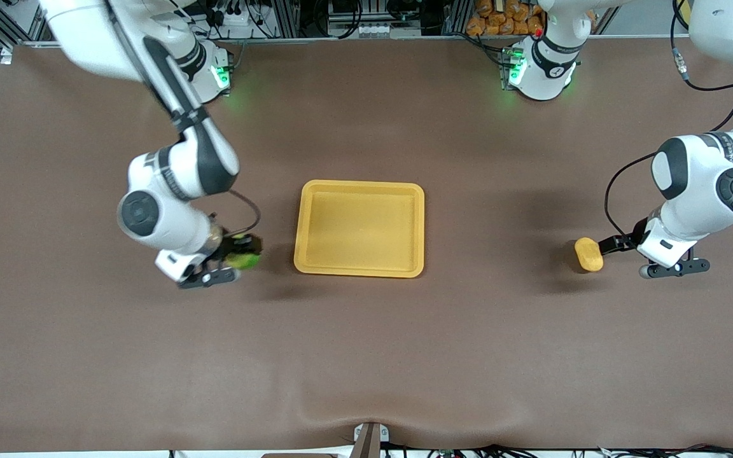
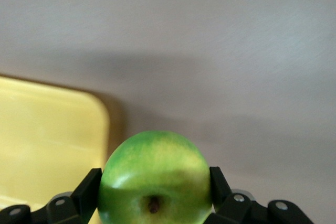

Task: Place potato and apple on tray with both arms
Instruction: 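Carry the apple to the tray while the left gripper grasps the potato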

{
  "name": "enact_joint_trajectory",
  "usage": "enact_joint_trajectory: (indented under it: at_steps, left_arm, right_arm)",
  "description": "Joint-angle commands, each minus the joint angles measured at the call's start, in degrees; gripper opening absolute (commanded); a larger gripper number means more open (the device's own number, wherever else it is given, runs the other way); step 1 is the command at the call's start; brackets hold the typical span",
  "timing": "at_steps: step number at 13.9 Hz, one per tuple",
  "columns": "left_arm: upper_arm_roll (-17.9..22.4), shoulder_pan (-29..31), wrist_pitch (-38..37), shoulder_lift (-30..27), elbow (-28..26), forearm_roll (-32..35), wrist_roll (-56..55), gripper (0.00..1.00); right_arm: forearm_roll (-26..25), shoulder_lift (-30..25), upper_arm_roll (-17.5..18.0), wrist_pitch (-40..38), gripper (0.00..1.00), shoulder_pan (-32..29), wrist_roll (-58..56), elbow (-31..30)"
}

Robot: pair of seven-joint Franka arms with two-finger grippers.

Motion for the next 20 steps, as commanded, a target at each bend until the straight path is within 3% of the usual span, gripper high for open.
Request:
enact_joint_trajectory:
  at_steps: [1,3,6,12,16,19,20]
  left_arm:
    - [-0.4,2.0,3.4,3.1,0.9,0.8,-0.7,1.00]
    - [-0.4,2.0,4.3,4.2,1.2,0.5,-0.8,1.00]
    - [-0.4,2.0,4.3,5.1,1.8,-3.6,-0.8,1.00]
    - [-0.5,0.9,4.3,7.2,3.1,-10.1,-0.8,1.00]
    - [-0.5,0.8,4.3,8.3,3.4,-11.4,-0.9,1.00]
    - [-1.4,0.9,4.3,8.8,3.3,-11.4,-0.9,1.00]
    - [-1.4,0.8,4.3,9.1,3.3,-11.4,-0.9,0.96]
  right_arm:
    - [1.1,-2.4,-0.5,-0.8,0.85,6.0,9.1,-0.4]
    - [0.0,-1.8,-0.8,0.3,0.85,11.1,16.8,-0.4]
    - [-0.4,3.2,-0.7,12.5,0.85,13.4,18.3,-1.0]
    - [-0.4,3.5,-0.7,12.6,0.86,14.8,18.3,-6.1]
    - [-0.4,4.0,-0.7,12.6,1.00,14.9,18.4,-6.3]
    - [-0.4,4.5,-0.7,12.6,1.00,14.9,18.4,-6.2]
    - [-0.4,4.5,-0.7,12.6,1.00,14.9,18.3,-6.2]
